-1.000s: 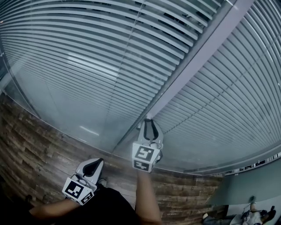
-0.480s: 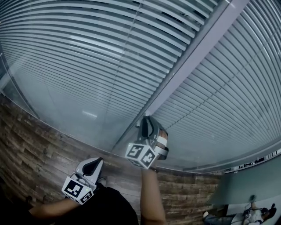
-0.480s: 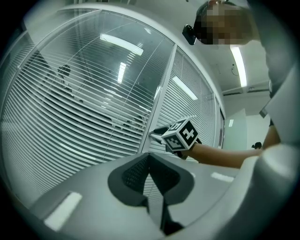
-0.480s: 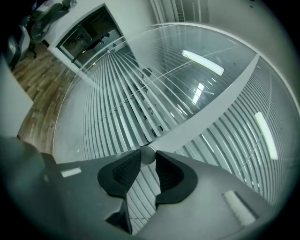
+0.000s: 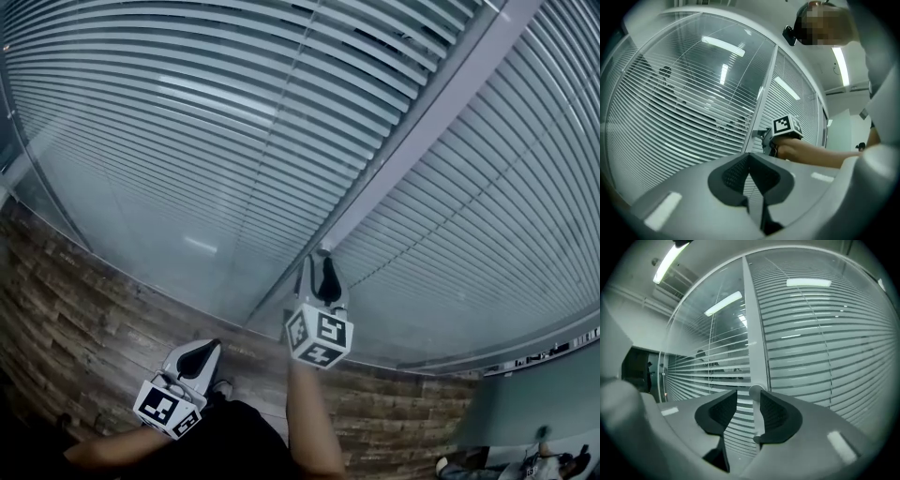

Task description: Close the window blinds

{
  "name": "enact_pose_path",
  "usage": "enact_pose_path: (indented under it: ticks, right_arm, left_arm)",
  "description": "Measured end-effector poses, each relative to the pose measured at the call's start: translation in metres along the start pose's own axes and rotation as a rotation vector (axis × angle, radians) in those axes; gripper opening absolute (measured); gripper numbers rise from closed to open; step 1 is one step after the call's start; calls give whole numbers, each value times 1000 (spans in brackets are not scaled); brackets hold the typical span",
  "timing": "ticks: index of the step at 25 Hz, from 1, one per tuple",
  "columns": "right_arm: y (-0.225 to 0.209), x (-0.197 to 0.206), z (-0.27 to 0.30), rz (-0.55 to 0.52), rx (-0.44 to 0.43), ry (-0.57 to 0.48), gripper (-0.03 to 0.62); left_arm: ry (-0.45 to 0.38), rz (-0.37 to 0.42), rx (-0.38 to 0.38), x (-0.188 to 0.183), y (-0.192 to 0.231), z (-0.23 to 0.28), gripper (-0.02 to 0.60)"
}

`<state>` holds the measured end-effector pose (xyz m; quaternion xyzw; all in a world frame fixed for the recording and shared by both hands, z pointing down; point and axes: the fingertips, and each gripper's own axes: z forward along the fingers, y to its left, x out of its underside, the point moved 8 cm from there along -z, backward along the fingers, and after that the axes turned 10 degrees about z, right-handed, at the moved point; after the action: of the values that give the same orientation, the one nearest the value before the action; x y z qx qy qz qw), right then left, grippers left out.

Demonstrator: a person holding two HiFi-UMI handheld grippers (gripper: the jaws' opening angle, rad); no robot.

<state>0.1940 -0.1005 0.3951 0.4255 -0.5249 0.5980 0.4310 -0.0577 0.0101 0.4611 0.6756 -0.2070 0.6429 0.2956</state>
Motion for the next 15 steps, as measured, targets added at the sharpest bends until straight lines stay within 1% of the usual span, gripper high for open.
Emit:
enact_pose_path:
  ticks: [2, 5, 10, 11, 14, 15]
  right_arm:
    - [-1, 0, -1, 35, 17, -11, 155]
    - [-4, 0, 1, 50, 55, -18, 155]
    - [-5, 0, 14, 64, 53, 2, 151]
    - [-6, 0, 14, 67, 62, -1, 145]
    - [-9, 2, 11, 59, 87, -10, 73]
    - [-8, 3, 10, 50, 91, -10, 80]
  left_arm:
    - [3, -7, -15, 1, 3, -5, 0]
    - [8, -12, -34, 3, 7, -10, 0]
    - [17, -10, -34, 3, 6, -8, 0]
    - [20, -4, -30, 3, 5, -7, 0]
    - [30, 6, -24, 6, 5, -11, 0]
    - [31, 5, -24, 6, 5, -13, 0]
